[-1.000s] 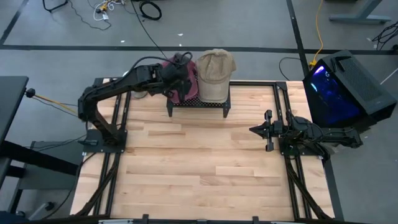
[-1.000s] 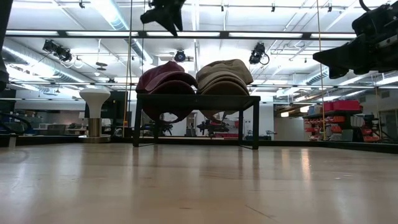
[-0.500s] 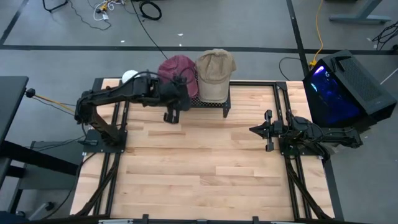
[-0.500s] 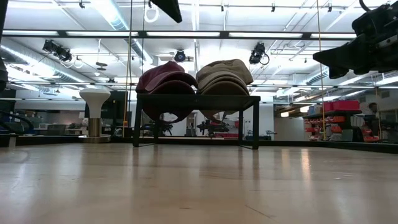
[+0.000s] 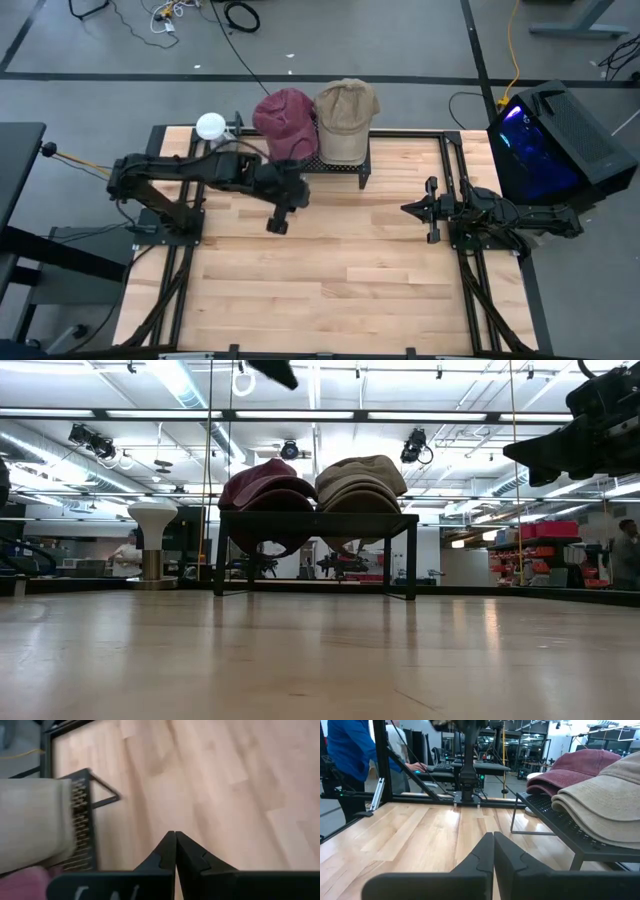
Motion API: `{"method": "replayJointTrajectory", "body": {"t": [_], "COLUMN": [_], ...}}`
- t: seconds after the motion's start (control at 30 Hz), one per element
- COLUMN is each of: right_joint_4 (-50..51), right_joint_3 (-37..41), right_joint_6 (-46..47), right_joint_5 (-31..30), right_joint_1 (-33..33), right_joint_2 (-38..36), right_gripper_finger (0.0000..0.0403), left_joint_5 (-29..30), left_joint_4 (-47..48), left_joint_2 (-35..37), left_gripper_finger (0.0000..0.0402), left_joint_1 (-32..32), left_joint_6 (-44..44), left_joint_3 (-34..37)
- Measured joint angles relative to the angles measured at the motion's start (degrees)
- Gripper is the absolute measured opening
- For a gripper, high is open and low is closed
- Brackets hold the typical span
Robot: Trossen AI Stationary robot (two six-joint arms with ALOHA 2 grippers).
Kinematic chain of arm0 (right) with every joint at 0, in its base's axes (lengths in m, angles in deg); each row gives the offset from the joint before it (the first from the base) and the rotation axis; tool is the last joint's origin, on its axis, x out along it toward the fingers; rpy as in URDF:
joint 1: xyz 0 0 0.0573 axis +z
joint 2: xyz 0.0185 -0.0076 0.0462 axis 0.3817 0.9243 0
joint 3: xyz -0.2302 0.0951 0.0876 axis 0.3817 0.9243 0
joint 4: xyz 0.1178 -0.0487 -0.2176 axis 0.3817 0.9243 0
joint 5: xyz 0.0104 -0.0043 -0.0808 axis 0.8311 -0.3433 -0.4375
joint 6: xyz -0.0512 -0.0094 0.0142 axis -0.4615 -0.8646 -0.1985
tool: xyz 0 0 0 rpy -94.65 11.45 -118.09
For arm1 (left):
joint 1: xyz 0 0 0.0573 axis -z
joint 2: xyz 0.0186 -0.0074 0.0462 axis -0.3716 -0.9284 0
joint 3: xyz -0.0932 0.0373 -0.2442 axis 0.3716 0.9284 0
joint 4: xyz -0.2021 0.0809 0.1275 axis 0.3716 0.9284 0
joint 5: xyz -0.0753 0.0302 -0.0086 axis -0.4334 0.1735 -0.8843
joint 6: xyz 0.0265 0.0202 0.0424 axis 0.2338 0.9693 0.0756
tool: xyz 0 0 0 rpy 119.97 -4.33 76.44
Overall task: Pick & Place hat
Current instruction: Return to Home Position
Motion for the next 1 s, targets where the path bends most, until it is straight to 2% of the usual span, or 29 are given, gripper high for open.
{"method": "replayJointTrajectory", "body": {"t": [0.2, 0.6, 0.7, 1.0], "right_joint_4": [0.02, -0.11, -0.39, -0.37], "right_joint_3": [0.00, -0.02, 0.00, 0.00], "right_joint_6": [0.00, 0.00, 0.00, 0.00], "right_joint_5": [-0.02, 0.07, 0.09, 0.00], "right_joint_1": [0.00, 0.00, 0.02, 0.00], "right_joint_2": [-0.02, -0.02, 0.04, 0.07], "right_gripper_finger": [0.0010, 0.0010, 0.0010, 0.0010], "left_joint_5": [-4.99, -5.07, -5.02, -7.42], "left_joint_4": [-15.94, -44.17, -48.01, -50.85], "left_joint_2": [7.29, 21.82, 25.32, 35.71], "left_gripper_finger": [0.0004, 0.0001, 0.0001, 0.0001], "left_joint_1": [0.93, 1.09, 1.38, 1.63], "left_joint_6": [-2.60, -4.84, -5.19, -6.33], "left_joint_3": [15.84, 44.75, 50.43, 62.55]}}
